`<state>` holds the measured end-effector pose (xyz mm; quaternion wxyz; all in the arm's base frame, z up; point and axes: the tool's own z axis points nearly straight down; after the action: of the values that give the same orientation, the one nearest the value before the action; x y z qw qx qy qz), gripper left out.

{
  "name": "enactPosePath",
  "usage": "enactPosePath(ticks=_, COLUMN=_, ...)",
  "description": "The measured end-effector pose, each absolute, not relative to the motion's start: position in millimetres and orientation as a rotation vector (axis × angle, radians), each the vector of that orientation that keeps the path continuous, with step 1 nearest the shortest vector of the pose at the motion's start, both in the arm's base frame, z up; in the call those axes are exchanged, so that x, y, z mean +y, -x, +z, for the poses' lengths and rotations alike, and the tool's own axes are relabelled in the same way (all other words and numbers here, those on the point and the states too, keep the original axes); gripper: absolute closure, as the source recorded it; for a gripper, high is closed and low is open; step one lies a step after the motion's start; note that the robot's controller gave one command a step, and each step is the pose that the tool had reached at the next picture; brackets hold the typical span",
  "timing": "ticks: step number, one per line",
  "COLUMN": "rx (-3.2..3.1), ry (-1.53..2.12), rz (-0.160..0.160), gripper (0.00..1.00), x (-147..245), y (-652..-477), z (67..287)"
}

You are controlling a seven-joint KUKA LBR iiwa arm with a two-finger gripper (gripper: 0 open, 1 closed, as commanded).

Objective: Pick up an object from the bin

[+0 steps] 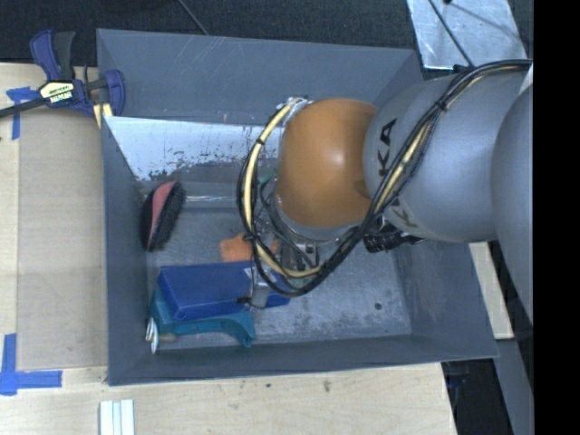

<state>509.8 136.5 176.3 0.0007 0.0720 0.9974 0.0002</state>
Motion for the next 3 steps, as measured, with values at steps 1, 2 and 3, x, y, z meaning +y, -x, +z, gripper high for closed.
enactPosePath(ticks=1, rx=3.132, ry=-0.228, rz=0.001, gripper=0.00, x=137.3, y=-509.4, z=176.0)
enactPosePath(ticks=2, rx=3.127, ry=-0.179, rz=0.004, gripper=0.00, x=93.7, y=-545.8, z=122.6)
enactPosePath(ticks=3, rx=3.137, ry=-0.163, rz=-0.010, gripper=0.00, x=73.8, y=-554.6, z=93.0)
